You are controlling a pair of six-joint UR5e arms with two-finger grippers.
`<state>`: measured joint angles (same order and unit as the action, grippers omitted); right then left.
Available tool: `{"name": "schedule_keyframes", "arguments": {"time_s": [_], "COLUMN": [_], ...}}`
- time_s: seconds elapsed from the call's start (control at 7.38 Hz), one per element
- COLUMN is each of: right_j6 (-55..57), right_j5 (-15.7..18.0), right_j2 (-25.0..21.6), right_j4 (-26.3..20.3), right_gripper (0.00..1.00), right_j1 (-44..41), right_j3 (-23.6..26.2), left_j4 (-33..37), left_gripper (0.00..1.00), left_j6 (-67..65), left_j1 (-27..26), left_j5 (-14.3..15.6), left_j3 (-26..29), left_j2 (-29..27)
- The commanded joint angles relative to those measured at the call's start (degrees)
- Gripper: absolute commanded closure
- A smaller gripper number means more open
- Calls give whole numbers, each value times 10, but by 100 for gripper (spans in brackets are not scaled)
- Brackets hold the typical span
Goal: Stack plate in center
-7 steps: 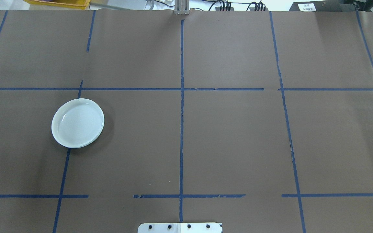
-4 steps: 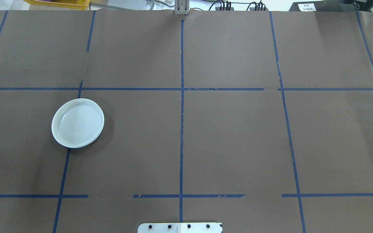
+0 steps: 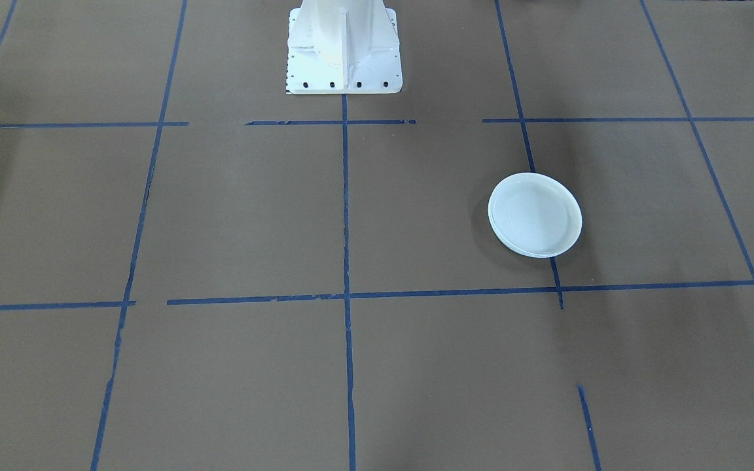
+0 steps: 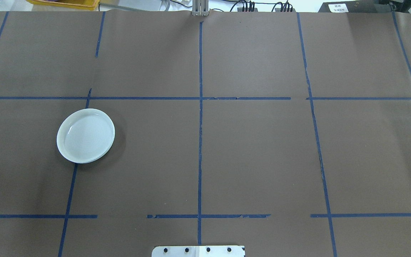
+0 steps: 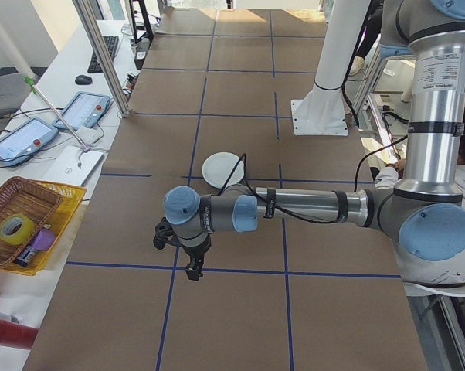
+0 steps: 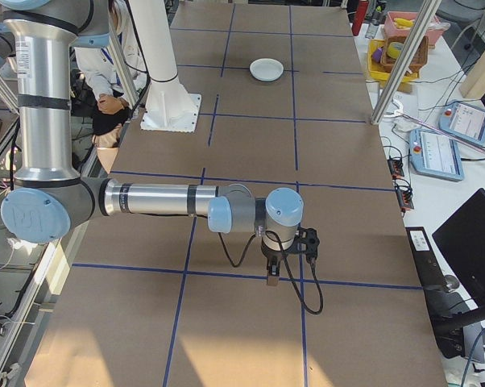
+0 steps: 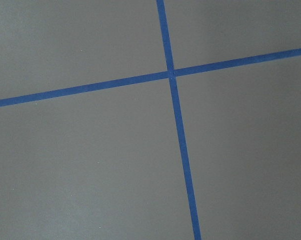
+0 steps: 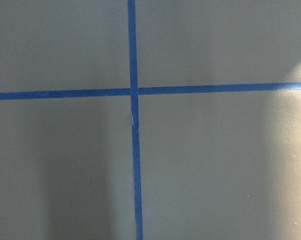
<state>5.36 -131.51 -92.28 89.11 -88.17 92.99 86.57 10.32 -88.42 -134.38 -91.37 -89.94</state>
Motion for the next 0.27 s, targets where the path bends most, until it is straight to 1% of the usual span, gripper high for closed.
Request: {"name": "schedule_keyframes", "arguments": {"time_s": [0.0, 0.14], "right_j6": [-1, -1], "right_j5": [-1, -1], "right_j2": [0, 0], "right_j4": [0, -1], "right_gripper": [0, 0], "right_j1": [0, 0], "right_j3": [0, 0], "left_j4": [0, 0], "left_gripper": [0, 0], "left_j6": [0, 1], "left_j1": [0, 0], "left_j5": [1, 1], "left_j3": [0, 0], "left_j2": [-3, -3]}}
